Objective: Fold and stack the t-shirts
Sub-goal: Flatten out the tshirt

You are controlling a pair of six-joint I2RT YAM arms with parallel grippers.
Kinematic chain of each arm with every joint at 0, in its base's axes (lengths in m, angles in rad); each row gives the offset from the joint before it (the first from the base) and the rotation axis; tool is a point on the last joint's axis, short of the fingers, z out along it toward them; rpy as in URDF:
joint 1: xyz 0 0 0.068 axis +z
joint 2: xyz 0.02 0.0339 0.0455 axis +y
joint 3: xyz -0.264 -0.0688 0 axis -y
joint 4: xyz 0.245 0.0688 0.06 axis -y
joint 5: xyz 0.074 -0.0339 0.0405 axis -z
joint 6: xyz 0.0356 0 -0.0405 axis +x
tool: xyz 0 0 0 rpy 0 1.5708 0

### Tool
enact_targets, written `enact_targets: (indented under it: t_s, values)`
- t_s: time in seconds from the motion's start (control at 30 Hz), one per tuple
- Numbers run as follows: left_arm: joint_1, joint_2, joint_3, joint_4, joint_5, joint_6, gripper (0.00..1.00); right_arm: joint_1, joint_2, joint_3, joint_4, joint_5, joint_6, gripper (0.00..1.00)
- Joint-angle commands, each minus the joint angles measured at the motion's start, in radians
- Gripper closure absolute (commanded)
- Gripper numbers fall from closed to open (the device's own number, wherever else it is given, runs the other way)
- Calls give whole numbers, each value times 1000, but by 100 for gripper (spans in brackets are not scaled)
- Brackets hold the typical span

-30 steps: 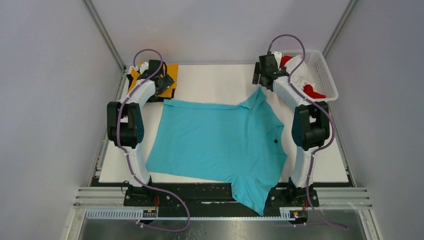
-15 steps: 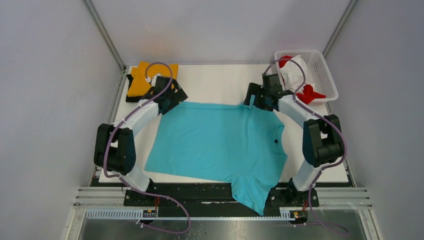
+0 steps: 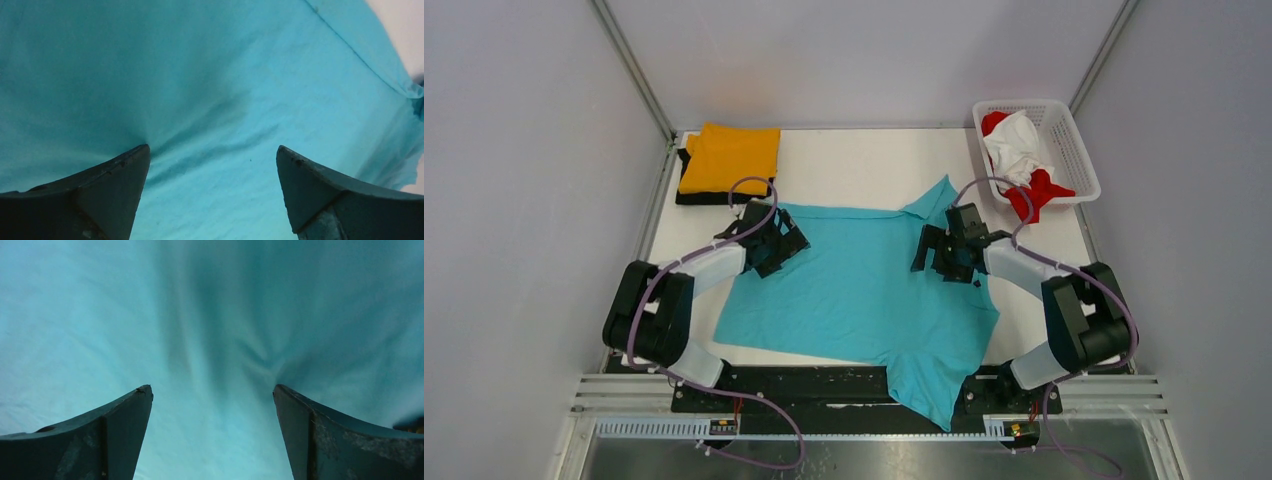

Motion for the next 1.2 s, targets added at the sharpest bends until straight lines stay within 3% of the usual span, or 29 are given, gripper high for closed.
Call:
enact_targets:
  t_s: [0.0, 0.23, 0.43, 0.6, 0.73, 0.93, 1.17]
  values:
    - [-28, -77, -149, -78, 79, -54, 1, 9, -105, -138, -96, -30, 62, 0]
    - [-67, -400, -323, -273, 7, -128, 1, 27, -329, -251, -272, 1, 81, 0]
    - [-69, -576, -269, -304, -42, -114, 1, 31, -453, -218, -306, -29, 48, 1]
    - [-63, -489, -132, -237, -135, -56, 1, 32, -460, -138, -107, -23, 61, 1]
    - [-7, -335, -49, -200, -171, -40, 1, 30, -351, -75, 68, -41, 98, 1]
    - [104, -160, 10, -130, -143, -29, 1, 30, -134, 68, 159, -92, 127, 1]
    - [147, -68, 39, -131, -235, -14, 4, 29, 21, 175, 180, -46, 122, 1]
